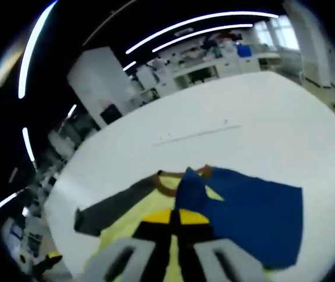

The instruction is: Fold the garment on the visible template until the final outline fits inside the template.

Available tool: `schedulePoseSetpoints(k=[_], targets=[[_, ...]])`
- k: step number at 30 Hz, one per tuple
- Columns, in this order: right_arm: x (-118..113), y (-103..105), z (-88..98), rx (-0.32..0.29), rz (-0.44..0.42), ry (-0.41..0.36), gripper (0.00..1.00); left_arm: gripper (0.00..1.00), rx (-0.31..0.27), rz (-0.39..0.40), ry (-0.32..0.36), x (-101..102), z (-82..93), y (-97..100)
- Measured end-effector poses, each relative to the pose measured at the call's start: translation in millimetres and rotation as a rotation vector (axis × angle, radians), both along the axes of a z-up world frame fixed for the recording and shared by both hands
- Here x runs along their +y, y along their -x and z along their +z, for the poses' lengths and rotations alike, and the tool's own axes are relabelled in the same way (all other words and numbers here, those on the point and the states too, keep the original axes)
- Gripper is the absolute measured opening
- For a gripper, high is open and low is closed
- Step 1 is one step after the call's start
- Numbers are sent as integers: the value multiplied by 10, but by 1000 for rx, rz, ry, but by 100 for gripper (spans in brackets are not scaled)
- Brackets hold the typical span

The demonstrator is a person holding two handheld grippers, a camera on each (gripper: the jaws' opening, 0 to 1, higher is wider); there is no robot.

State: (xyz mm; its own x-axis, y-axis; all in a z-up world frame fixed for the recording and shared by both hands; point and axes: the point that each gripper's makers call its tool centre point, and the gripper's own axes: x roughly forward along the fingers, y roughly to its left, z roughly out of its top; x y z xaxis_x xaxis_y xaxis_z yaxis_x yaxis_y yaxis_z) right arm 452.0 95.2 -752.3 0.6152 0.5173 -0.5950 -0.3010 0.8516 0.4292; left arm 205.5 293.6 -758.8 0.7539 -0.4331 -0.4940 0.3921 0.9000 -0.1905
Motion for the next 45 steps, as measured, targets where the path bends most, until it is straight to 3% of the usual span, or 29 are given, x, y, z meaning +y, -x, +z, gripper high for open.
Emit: schedulePoseSetpoints(k=[18,45], targets=[[436,-7,161,-76,96,-96,0,89,8,2,3,13,-24,7],[1060,243,266,-145,317,-249,0,89,12,26,-3,74,-78,26]])
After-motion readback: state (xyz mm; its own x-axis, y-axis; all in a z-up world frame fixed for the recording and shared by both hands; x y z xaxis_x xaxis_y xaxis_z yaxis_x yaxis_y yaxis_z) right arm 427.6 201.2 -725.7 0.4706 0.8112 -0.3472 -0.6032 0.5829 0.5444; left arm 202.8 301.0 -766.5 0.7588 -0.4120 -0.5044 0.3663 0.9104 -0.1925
